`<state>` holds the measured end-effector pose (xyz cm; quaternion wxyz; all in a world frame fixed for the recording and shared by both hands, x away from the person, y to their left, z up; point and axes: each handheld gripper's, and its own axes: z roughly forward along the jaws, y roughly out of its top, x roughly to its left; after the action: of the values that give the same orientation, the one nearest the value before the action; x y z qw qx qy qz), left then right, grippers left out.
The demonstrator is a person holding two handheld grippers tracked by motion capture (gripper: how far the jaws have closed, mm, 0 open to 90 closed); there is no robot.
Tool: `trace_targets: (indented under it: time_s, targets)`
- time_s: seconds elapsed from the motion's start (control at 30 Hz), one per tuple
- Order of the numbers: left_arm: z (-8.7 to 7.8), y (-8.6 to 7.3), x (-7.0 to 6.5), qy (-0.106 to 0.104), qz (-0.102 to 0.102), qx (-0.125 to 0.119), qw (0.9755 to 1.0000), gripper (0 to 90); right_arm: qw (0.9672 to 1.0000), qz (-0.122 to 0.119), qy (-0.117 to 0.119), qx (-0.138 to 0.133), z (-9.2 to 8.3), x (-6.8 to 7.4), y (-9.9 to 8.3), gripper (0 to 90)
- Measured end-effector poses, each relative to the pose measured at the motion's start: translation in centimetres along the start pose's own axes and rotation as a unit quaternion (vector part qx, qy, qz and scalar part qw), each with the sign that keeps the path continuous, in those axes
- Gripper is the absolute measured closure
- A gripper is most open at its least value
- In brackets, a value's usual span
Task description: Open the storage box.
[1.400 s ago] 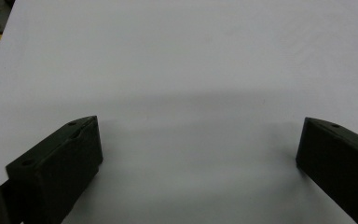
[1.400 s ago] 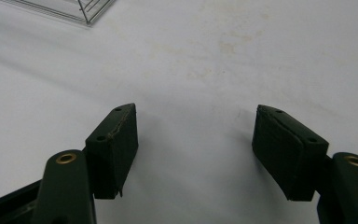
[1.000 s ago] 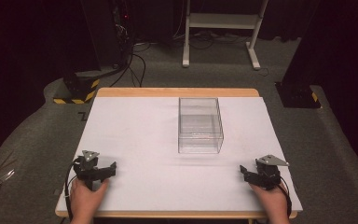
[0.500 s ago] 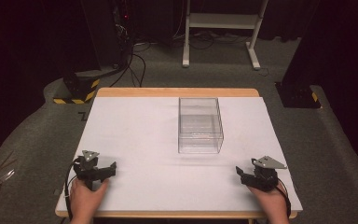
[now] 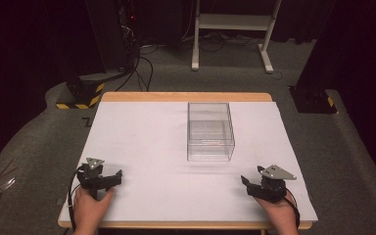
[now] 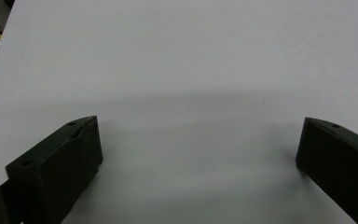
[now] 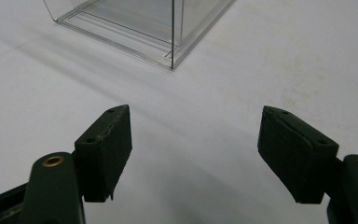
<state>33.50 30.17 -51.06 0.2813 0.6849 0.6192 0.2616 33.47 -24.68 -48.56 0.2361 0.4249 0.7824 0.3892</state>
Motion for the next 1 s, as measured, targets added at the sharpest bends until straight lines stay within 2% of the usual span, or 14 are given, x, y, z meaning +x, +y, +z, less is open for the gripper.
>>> trace_targets:
  time_s: [0.2, 0.53, 0.73, 0.83, 1.0]
  targets:
    - [0.0, 0.0, 0.0, 0.000, 0.000, 0.000, 1.0000, 0.4, 0.9999, 0.006, 0.008, -0.012, 0.0, 0.6, 0.3, 25.7]
    - [0.0, 0.0, 0.0, 0.000, 0.000, 0.000, 1.0000, 0.4, 0.9996, 0.002, 0.027, -0.013, 0.4, 1.5, 0.6, 25.3]
    - [0.0, 0.0, 0.0, 0.000, 0.000, 0.000, 1.0000, 0.4, 0.9988, -0.003, 0.047, -0.014, 0.7, 2.5, 1.1, 21.0]
    - [0.0, 0.0, 0.0, 0.000, 0.000, 0.000, 1.0000, 0.4, 0.9987, -0.002, 0.049, -0.015, 0.7, 2.6, 1.2, 20.9]
    - [0.0, 0.0, 0.0, 0.000, 0.000, 0.000, 1.0000, 0.4, 0.9976, -0.002, 0.068, -0.015, 1.2, 3.1, 1.9, 21.2]
